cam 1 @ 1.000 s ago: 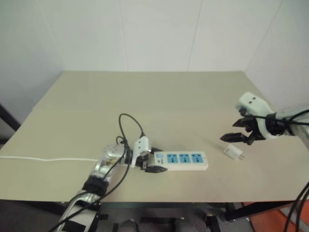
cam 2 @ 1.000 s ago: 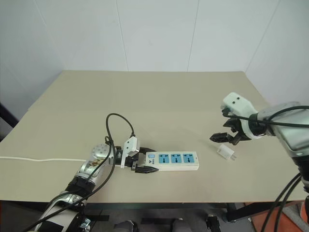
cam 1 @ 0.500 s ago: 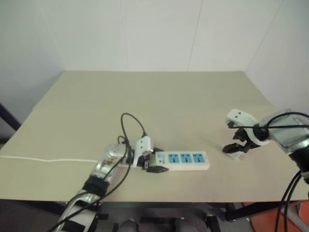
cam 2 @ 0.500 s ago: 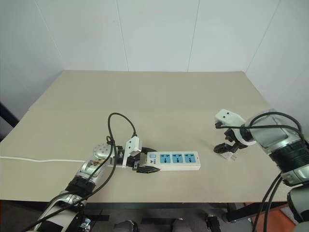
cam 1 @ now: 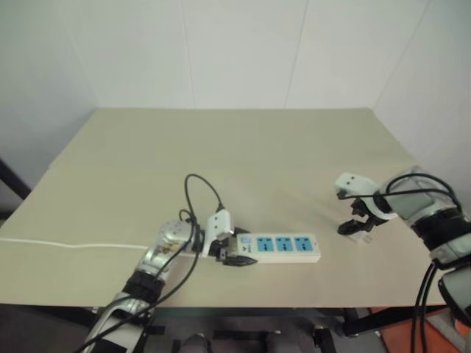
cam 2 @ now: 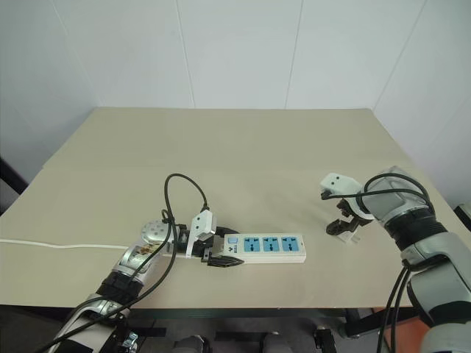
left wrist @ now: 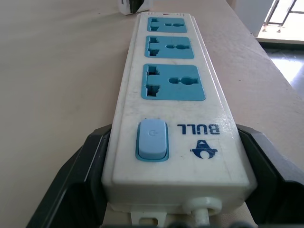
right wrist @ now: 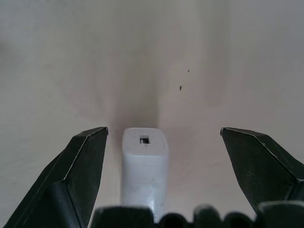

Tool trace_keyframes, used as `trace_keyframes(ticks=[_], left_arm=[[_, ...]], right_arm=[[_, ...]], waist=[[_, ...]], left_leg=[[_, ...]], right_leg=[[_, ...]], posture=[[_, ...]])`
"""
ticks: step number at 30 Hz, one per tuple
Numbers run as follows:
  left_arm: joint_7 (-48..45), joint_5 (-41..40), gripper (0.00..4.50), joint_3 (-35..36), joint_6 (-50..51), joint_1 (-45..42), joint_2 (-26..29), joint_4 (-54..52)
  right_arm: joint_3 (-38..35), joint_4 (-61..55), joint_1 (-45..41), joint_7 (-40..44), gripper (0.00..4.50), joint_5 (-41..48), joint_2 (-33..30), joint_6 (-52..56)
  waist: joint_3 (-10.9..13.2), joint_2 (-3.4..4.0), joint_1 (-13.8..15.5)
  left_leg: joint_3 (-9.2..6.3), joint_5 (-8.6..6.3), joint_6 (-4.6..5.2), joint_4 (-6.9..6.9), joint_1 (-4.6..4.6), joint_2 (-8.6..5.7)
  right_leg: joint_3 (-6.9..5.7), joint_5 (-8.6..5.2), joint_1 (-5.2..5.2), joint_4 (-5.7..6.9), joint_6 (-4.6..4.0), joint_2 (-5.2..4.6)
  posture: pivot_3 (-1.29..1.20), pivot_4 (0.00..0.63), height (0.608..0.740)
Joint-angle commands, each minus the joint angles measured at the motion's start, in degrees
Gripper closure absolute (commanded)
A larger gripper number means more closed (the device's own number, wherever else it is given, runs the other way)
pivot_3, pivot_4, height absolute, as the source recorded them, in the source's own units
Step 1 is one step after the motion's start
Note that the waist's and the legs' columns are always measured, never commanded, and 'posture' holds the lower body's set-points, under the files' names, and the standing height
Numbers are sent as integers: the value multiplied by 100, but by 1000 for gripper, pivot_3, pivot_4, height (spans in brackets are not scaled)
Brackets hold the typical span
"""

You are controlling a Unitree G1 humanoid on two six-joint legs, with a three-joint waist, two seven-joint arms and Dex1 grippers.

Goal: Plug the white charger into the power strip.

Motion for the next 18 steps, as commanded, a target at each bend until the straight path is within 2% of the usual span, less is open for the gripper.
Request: trace_keyframes(ticks=[1,12,18], left_arm=[[-59,20,1196,-152,68,47,57,-151],[-11,-5,1196,-129,141,133,157,-293],[-7,-3,1196,-145,130,123,202,-268]], right_arm=[[-8,370,-223,179,0,-319,48,-309],[-109,710,-230,611,0,-652,315,-518],[-185,310,-59,840,1811,-665,236,-438]], waist=[[0,0,0],[-2,2,-28],[-2,2,-67]], left_leg=[[0,0,0,0,0,0],[0,0,0,0,8,0],[0,0,0,0,8,0]], right_leg=[[0,2,-1,1,-3,0],[0,11,6,2,-19,2],[0,11,6,3,-19,2]], posture=[[0,150,740],[0,150,740],[0,150,740]])
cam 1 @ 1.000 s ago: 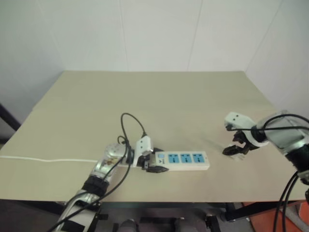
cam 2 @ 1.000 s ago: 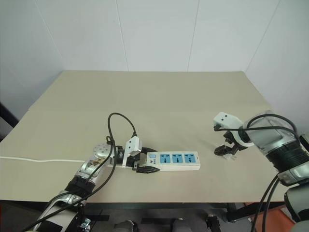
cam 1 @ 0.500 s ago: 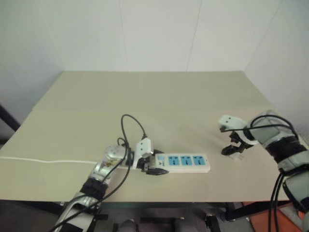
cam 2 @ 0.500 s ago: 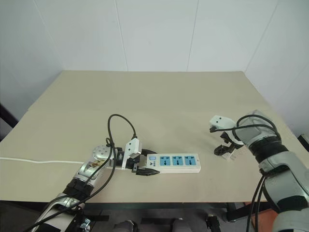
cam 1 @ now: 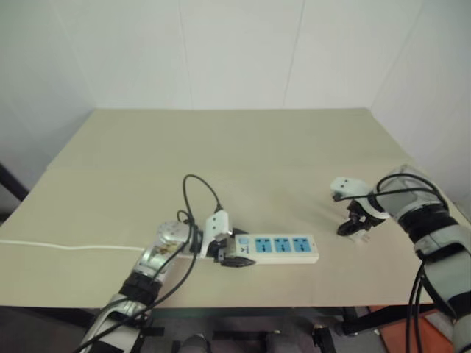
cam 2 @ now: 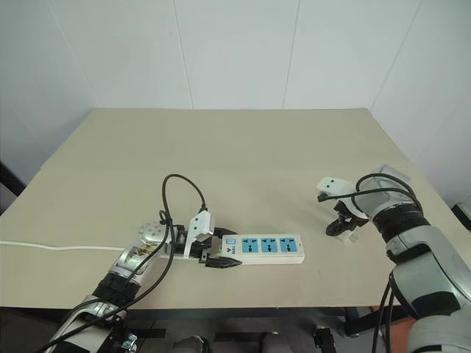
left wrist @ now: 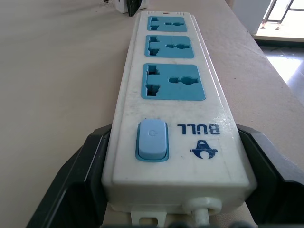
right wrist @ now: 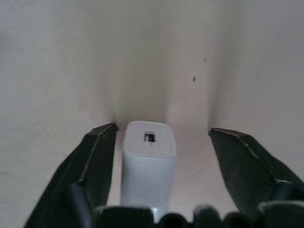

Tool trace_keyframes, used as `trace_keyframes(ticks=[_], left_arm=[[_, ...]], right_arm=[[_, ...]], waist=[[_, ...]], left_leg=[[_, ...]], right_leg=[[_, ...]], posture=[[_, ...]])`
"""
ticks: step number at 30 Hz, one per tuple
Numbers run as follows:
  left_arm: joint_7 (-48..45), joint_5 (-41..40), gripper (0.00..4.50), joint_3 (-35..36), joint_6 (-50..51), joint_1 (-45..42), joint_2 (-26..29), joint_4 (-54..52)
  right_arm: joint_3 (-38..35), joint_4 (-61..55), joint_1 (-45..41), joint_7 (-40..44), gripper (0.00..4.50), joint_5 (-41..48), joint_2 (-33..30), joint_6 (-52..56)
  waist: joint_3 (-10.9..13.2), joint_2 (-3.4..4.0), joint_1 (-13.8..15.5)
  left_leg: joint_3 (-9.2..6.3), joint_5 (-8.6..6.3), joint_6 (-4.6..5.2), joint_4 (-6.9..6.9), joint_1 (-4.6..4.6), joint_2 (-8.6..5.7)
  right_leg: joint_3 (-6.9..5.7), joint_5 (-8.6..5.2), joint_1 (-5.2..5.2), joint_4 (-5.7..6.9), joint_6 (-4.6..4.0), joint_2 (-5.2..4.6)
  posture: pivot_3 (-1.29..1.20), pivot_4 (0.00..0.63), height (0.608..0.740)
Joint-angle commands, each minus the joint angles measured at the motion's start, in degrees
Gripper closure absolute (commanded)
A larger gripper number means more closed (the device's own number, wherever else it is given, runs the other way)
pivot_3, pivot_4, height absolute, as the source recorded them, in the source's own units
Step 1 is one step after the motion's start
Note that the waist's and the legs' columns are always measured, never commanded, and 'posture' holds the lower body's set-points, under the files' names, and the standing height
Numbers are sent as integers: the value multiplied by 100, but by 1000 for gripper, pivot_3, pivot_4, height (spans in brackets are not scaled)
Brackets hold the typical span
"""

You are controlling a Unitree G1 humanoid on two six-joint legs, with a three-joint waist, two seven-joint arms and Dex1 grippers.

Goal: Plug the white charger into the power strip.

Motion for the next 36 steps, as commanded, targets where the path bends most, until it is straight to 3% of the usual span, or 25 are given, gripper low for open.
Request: trace_keyframes(ticks=[1,5,11,14,16,21,23,25,29,36], left_arm=[[-33,62,1196,-130,9,44,79,-74],[-48,86,1196,-128,-47,6,123,11],[-103,95,1196,-152,-118,-60,170,137],[-185,97,1196,-159,-154,-149,214,271],[-235,98,1196,-161,-186,-196,238,346],[-316,84,1196,-171,-264,-369,222,605],[-333,84,1196,-188,-283,-405,198,672],[-322,116,1196,-210,-325,-433,168,751],[-267,108,1196,-214,-292,-427,129,760],[-277,83,1196,-214,-237,-319,175,629]], right_arm=[[-151,-395,152,149,2124,-65,-134,71],[-259,-1147,431,246,3371,-17,-296,295],[-1045,-2523,717,100,3369,495,-377,762],[-2168,-2972,335,-186,3369,1296,22,1219],[-2519,-3120,249,-324,3369,1586,159,1390],[-3589,-3769,661,-928,3369,2380,734,922],[-3988,-4055,1103,-1602,3369,2527,1314,367],[-4090,-4196,1368,-1991,3369,2637,1673,284],[-3885,-4310,2217,-2004,3369,2656,2005,-1236],[-3728,-4092,2725,-1524,3369,3381,2396,-1765]], waist=[[0,0,-15],[0,0,-32],[0,1,-77],[0,1,-106],[0,2,-95],[-7,-11,-46],[-9,-14,-50],[-9,-12,-64],[-9,-12,-49],[-9,-12,-62]], left_leg=[[0,0,0,0,0,0],[-2,0,0,0,0,0],[-3,0,0,0,-2,0],[-3,0,0,0,4,1],[-6,0,0,-1,6,2],[-17,0,0,-2,-3,2],[-15,0,0,-2,-3,2],[-15,0,0,-2,0,2],[-15,1,1,-1,1,2],[-14,1,1,-1,7,2]], right_leg=[[0,0,0,0,0,0],[0,-1,0,2,1,0],[0,-10,-2,3,17,1],[1,-10,-1,7,17,2],[1,-9,-1,10,14,5],[-10,-5,4,0,8,4],[-9,9,4,0,-14,3],[-7,11,3,7,-16,5],[-7,7,4,6,-11,6],[-6,7,8,7,-9,7]], posture=[[0,150,740],[0,150,740],[0,150,740],[0,150,740],[0,150,740],[0,150,740],[0,150,740],[0,150,740],[0,150,740],[0,150,740]])
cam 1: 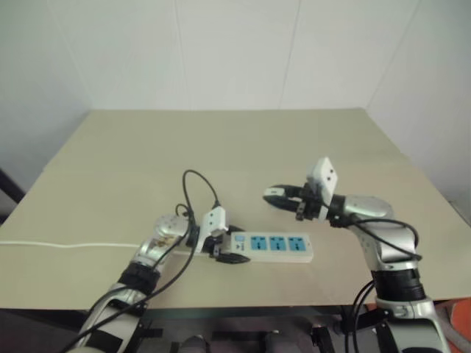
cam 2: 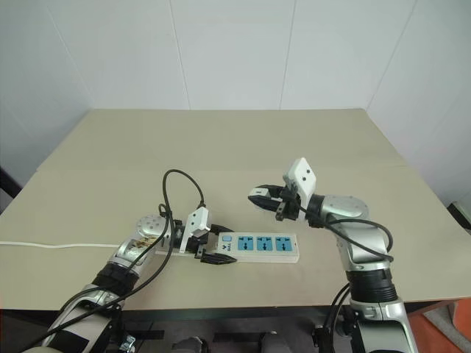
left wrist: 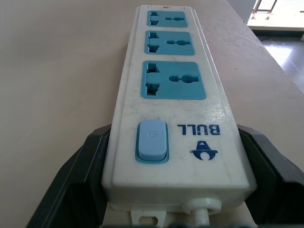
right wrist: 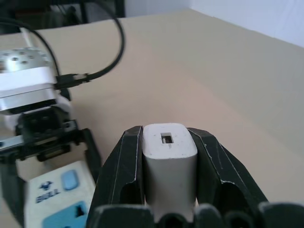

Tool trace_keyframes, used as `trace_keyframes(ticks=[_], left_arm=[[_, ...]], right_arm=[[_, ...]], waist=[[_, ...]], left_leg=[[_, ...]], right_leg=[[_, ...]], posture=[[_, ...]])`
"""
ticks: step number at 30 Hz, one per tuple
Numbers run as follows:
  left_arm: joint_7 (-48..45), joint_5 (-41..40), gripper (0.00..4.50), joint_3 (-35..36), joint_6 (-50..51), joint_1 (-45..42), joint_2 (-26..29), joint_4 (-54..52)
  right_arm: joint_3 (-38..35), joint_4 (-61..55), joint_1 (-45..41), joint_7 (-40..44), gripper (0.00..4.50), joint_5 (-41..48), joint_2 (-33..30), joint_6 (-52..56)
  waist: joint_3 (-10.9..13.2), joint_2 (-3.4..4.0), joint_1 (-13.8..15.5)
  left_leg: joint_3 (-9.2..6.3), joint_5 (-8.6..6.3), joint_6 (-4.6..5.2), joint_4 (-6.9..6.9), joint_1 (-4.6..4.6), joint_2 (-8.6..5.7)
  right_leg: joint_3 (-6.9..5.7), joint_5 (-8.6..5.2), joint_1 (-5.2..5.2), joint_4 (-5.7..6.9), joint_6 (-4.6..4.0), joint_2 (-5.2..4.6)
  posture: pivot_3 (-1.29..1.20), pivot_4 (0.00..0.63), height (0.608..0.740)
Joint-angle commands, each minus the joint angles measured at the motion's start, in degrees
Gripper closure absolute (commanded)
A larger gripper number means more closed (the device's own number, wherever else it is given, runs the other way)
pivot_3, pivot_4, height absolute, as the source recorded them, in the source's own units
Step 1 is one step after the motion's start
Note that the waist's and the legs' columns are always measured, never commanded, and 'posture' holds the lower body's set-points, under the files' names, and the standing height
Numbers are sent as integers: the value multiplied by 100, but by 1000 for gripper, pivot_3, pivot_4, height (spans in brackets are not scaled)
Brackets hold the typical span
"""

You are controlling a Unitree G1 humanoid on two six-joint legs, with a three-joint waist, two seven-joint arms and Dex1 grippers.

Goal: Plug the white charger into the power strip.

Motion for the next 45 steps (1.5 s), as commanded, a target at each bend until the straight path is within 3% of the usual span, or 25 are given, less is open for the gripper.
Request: trace_keyframes(ticks=[1,11,24,45], left_arm=[[17,128,1196,-118,103,117,44,-94],[-32,98,1196,-127,195,280,151,-398],[12,58,1196,-137,360,486,328,-748],[311,-28,1196,-45,712,747,421,-1197]], right_arm=[[10,-71,-23,226,3369,469,129,-258],[496,373,222,862,3369,690,355,-1048],[797,1062,357,1016,3369,579,573,-1772],[977,2125,284,1358,3369,248,424,-2871]], waist=[[0,0,-6],[-1,0,-10],[0,1,-24],[-4,-1,-27]], left_leg=[[0,0,0,0,1,1],[-1,0,0,-1,2,2],[-1,0,0,-2,3,3],[0,0,0,-2,24,4]], right_leg=[[0,0,1,-1,0,1],[0,-2,1,-1,1,3],[0,-9,0,0,12,4],[1,-14,19,0,19,5]], posture=[[0,150,740],[0,150,740],[0,150,740],[0,150,740]])
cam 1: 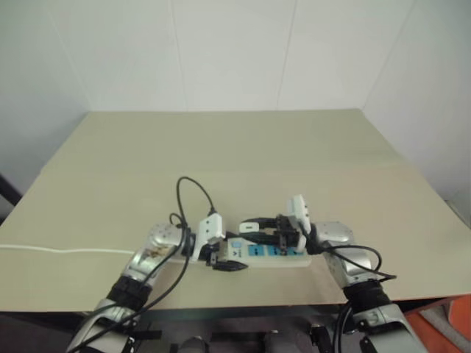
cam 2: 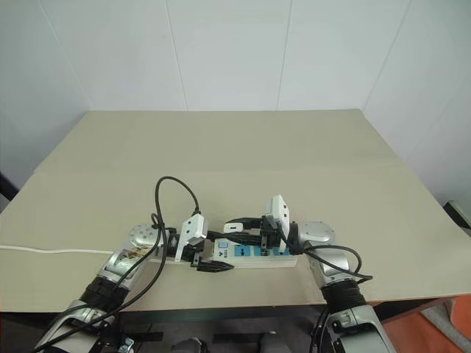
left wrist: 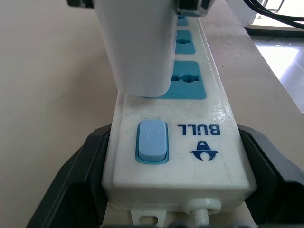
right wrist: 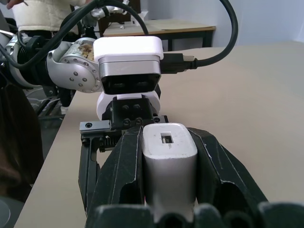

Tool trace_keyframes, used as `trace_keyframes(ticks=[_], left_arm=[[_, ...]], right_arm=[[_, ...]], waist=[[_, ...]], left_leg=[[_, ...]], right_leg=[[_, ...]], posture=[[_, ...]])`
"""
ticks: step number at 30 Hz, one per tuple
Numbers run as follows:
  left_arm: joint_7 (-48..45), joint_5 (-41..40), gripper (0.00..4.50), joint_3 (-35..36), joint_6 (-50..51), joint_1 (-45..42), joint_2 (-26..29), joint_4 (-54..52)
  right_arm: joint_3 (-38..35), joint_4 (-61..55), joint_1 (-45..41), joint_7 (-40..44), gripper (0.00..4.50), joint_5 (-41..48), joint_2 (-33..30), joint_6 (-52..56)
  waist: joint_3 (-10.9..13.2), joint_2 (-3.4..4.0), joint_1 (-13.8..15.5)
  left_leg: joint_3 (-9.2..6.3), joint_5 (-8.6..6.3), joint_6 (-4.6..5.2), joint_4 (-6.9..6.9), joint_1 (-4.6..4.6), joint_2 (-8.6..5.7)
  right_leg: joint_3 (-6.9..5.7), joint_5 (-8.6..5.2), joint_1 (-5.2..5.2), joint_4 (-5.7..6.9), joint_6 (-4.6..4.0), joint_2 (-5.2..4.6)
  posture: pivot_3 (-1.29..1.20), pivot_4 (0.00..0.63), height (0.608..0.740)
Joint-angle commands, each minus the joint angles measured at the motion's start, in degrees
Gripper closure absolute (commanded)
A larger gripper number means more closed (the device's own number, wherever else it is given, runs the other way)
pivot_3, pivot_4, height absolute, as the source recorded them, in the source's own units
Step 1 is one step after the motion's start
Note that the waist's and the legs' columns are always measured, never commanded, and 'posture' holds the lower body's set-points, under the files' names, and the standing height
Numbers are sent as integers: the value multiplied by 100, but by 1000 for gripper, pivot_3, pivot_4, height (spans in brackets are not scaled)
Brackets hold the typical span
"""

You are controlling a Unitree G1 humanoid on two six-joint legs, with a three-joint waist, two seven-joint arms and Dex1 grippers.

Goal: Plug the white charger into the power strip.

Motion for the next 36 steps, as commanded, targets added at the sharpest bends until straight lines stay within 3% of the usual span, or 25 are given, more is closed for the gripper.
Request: trace_keyframes(ticks=[1,18,36], left_arm=[[-10,67,1196,-54,104,82,136,-56],[10,30,1196,-45,199,206,317,-247],[44,-21,1196,-62,203,223,412,-287]], right_arm=[[-48,280,11,24,3369,-193,-165,-231],[-74,688,130,150,3369,-273,-471,-756],[363,752,190,-169,3369,-410,61,-1019]], waist=[[-1,0,0],[-2,-3,-1],[-12,-16,-125]], left_leg=[[0,0,0,0,1,0],[0,-1,0,-17,59,2],[0,-1,0,-30,89,11]], right_leg=[[0,0,1,0,0,0],[-1,-8,64,-15,-1,0],[-1,-15,78,-8,-12,7]], posture=[[0,150,740],[0,150,740],[0,150,740]])
